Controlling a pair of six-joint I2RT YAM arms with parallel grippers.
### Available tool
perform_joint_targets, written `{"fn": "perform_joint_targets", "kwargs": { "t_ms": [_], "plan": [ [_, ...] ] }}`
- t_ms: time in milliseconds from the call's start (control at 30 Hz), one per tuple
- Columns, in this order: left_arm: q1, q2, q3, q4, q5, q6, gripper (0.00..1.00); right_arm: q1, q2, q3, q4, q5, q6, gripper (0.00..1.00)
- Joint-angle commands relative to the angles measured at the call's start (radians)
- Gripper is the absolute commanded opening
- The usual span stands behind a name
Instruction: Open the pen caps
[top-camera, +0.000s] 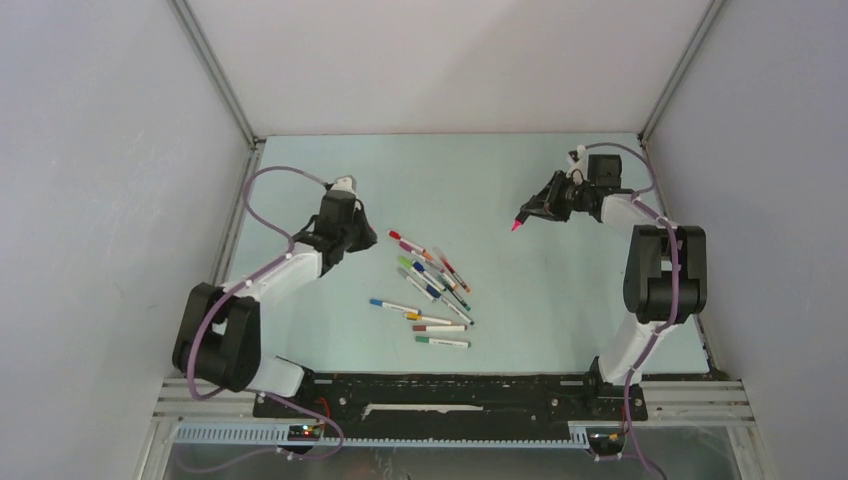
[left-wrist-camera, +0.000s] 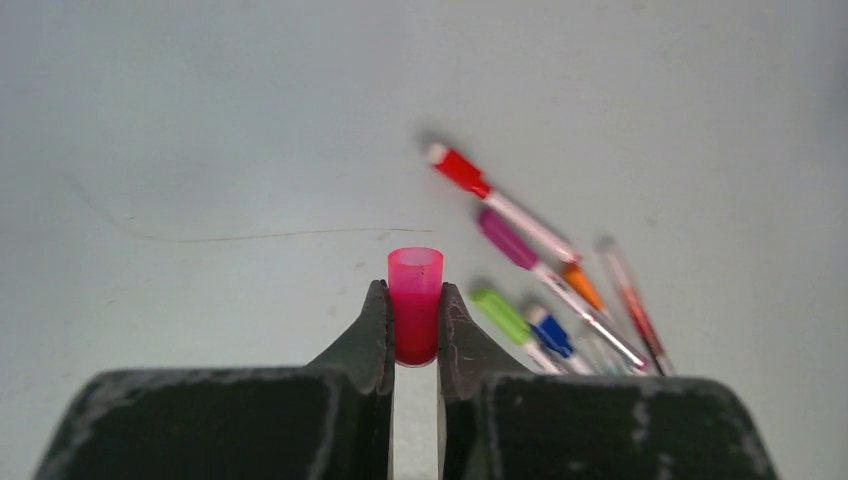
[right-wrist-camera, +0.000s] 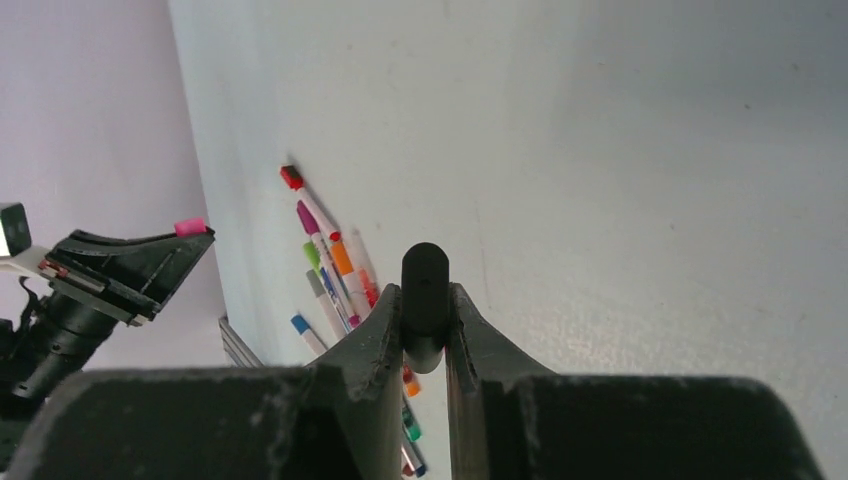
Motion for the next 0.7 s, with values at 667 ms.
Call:
{"fn": "perform_joint_targets", "kwargs": {
  "t_ms": [667],
  "plan": [
    [0.146, 0.528, 0.453, -0.203, -0.115, 0.004, 0.29, -0.002, 0.296, 0.129, 0.058, 0.156, 0.228, 0.19]
  ]
}}
